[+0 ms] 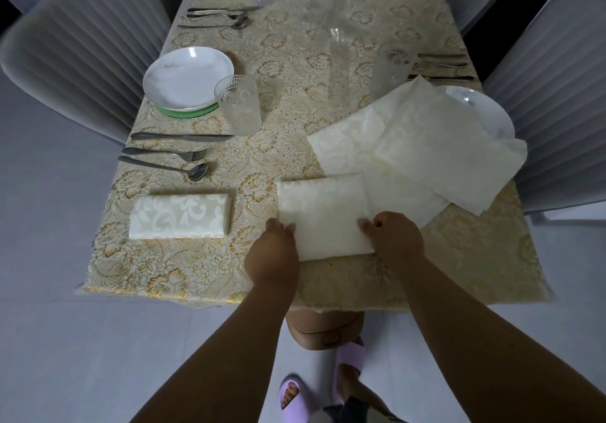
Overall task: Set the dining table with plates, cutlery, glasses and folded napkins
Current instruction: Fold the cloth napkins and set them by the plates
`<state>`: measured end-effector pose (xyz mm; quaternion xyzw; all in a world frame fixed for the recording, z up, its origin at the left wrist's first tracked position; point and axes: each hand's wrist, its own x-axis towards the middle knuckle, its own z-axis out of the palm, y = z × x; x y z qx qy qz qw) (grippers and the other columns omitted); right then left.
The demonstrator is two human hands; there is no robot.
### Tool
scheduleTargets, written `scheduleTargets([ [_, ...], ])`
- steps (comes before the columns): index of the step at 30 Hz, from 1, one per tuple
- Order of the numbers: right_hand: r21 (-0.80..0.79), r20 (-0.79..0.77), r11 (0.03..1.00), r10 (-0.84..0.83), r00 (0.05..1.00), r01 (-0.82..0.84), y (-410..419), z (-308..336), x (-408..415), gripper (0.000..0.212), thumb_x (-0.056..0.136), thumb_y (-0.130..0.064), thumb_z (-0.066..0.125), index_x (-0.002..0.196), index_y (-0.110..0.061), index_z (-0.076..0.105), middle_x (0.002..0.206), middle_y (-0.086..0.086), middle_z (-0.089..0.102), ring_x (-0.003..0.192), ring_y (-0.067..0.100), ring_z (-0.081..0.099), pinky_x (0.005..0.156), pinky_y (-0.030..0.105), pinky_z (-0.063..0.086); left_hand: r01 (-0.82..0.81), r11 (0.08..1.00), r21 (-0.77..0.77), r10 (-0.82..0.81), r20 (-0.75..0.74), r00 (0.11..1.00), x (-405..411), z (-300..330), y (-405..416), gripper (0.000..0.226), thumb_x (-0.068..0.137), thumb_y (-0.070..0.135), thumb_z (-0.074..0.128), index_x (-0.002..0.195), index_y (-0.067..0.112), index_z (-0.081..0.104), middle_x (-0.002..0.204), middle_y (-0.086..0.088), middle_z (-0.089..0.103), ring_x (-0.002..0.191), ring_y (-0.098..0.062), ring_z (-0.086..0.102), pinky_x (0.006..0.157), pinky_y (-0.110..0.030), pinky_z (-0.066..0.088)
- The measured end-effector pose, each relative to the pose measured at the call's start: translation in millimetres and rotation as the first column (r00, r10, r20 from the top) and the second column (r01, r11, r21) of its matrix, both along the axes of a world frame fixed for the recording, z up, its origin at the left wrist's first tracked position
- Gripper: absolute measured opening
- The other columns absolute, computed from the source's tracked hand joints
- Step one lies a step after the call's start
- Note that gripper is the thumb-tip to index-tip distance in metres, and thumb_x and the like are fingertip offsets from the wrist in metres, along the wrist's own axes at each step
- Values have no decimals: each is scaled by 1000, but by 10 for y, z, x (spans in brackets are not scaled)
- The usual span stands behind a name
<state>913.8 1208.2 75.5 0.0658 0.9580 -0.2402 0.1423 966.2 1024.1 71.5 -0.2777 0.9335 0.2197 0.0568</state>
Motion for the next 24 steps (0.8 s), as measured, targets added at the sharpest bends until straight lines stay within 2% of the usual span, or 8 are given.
scheduleTargets([
  [5,53,-37,998,-37,999,39,-31,-48,66,46,96,-46,45,59,-19,39,61,-2,41,66,22,47,62,29,33,-33,996,-83,20,-156,988,-31,-91,-44,36,94,45,49,107,11,49,94,-11,62,85,-31,60,58,-33,39],
  [8,66,-47,997,-34,998,37,-36,-85,69,45,96,-46,44,59,-21,37,62,-4,39,69,21,48,64,29,34,239,873,-426,-431,-443,786,20,-206,-107,27,90,31,49,107,10,51,95,-13,64,83,-32,61,69,-38,43],
  [10,63,-60,997,-36,998,40,-31,-83,60,45,96,-46,45,59,-21,36,61,-4,39,70,21,48,64,28,34,534,674,-511,-729,-342,593,90,-315,-129,35,93,32,45,122,14,54,117,-10,65,106,-31,62,93,-44,38],
  [12,63,-49,997,-38,998,41,-25,-78,52,42,95,-47,46,62,-21,40,63,-4,42,71,22,51,64,28,34,694,580,-427,-806,-178,564,152,-365,-177,52,96,44,37,140,19,47,145,-5,47,135,-25,43,111,-49,22],
  [15,158,-202,983,-56,978,89,-69,-4,71,32,86,-45,60,86,-14,53,81,3,56,82,27,57,67,33,43,749,576,-327,-801,-40,598,181,-398,-240,63,96,57,28,151,26,25,158,1,22,147,-19,19,116,-50,11],
  [19,353,-510,934,238,827,-51,-149,7,78,46,64,-30,79,100,-8,60,93,11,60,85,31,57,73,37,42,755,574,-317,-799,-18,601,169,-383,-227,64,96,61,23,151,28,24,158,1,19,147,-19,14,117,-49,9],
  [22,217,-603,926,376,704,-309,-346,-1,146,39,82,-32,60,112,-7,63,107,11,65,99,28,62,89,32,40,760,579,-295,-799,-20,601,172,-371,-226,63,97,60,18,150,27,27,158,-1,24,147,-20,16,116,-51,13],
  [24,80,-460,855,488,742,-513,-488,29,235,58,94,-49,37,128,-6,56,130,12,58,121,24,54,104,26,34,768,578,-275,-803,-25,595,172,-355,-227,65,97,59,11,151,26,23,159,-1,21,148,-20,10,116,-52,11],
])
